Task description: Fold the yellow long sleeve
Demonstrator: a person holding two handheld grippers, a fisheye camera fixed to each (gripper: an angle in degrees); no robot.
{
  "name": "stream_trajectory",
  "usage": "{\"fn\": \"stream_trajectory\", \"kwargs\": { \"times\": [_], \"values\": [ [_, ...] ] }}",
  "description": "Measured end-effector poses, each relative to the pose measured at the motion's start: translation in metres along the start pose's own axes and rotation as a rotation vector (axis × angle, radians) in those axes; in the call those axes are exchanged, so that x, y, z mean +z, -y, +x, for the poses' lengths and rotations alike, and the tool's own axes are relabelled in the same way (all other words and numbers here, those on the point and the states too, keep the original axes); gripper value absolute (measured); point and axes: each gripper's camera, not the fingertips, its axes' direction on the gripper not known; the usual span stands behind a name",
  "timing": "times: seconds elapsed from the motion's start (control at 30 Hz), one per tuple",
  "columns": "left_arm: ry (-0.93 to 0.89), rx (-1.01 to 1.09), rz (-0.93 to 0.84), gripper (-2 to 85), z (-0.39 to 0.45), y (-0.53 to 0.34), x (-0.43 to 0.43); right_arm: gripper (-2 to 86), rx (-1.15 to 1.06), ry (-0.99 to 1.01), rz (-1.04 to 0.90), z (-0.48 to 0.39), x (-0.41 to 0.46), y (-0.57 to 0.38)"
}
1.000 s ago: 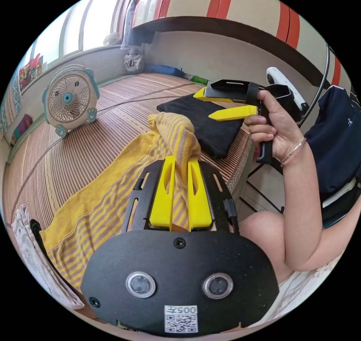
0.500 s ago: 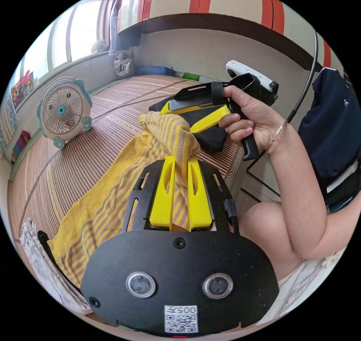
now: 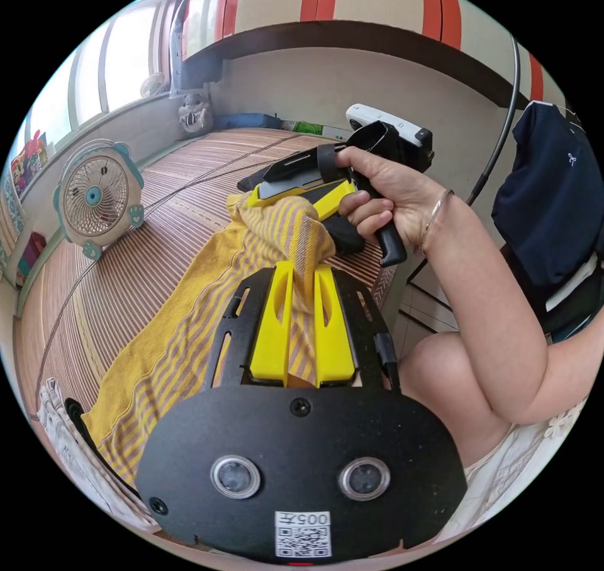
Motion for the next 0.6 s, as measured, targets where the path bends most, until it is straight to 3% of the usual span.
{"fn": "stream_trajectory", "kwargs": {
  "times": [0.27,0.6],
  "values": [
    [-0.006,0.014,0.002,6.5,0.005,0.007,0.002,9.1,0.066,0.033,-0.002,0.018,0.010,0.017],
    [0.013,0.076,-0.019,7.4,0.015,0.014,0.000,1.6,-0.021,-0.054,0.026,-0.003,0.005,0.016]
  ]
}}
